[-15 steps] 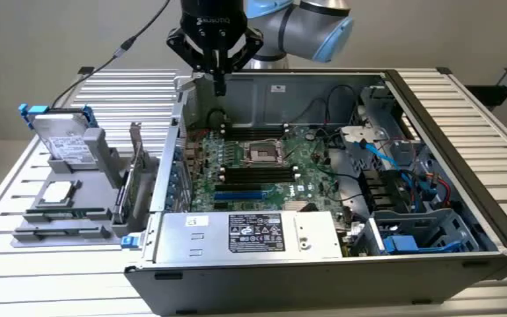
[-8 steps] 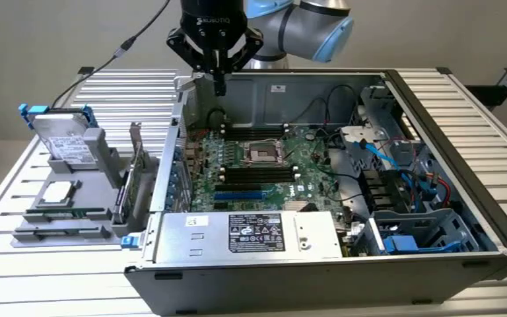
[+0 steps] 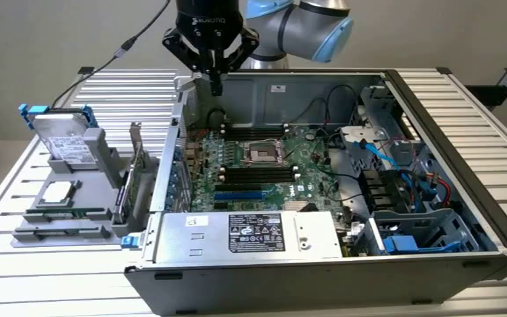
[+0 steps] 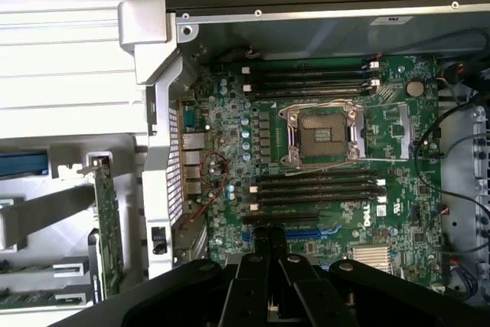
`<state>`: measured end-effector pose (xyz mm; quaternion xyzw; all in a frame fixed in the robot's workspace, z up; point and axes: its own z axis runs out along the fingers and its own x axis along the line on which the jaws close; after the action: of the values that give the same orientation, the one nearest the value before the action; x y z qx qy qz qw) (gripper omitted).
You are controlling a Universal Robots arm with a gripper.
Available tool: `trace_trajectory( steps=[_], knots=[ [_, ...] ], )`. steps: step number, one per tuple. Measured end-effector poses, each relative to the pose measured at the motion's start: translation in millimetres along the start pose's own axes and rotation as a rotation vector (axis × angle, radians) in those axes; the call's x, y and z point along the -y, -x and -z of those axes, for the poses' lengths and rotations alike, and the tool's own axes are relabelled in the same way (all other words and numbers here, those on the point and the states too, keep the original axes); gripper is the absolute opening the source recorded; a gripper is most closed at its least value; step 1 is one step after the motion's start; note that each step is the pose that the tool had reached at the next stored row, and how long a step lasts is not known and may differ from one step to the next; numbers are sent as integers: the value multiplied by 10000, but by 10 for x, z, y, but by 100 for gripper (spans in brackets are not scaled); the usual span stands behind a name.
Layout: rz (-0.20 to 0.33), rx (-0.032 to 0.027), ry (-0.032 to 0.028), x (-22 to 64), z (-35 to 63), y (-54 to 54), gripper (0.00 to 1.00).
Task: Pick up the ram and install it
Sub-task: 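Reach for the ram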
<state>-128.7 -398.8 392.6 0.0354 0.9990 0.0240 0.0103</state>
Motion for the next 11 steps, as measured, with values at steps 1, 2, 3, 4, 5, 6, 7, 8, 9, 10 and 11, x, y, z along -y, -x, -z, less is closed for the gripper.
trace_trajectory(
  steps=[1,2,3,4,5,6,7,8,9,10,11],
  knots=[
    [0,1,1,2,0,-34,10],
    [-1,0,0,5,2,-70,10],
    [-1,1,1,8,2,-113,10],
    [0,0,0,11,3,-157,10],
    [-1,1,1,14,4,-199,10],
    [-1,0,0,17,5,-245,10],
    [0,0,0,20,6,-291,10],
    [1,1,0,24,7,-336,10],
    [1,0,0,27,9,-381,10],
    [0,1,1,30,9,-429,10],
    [3,1,1,33,10,-472,10]
  ],
)
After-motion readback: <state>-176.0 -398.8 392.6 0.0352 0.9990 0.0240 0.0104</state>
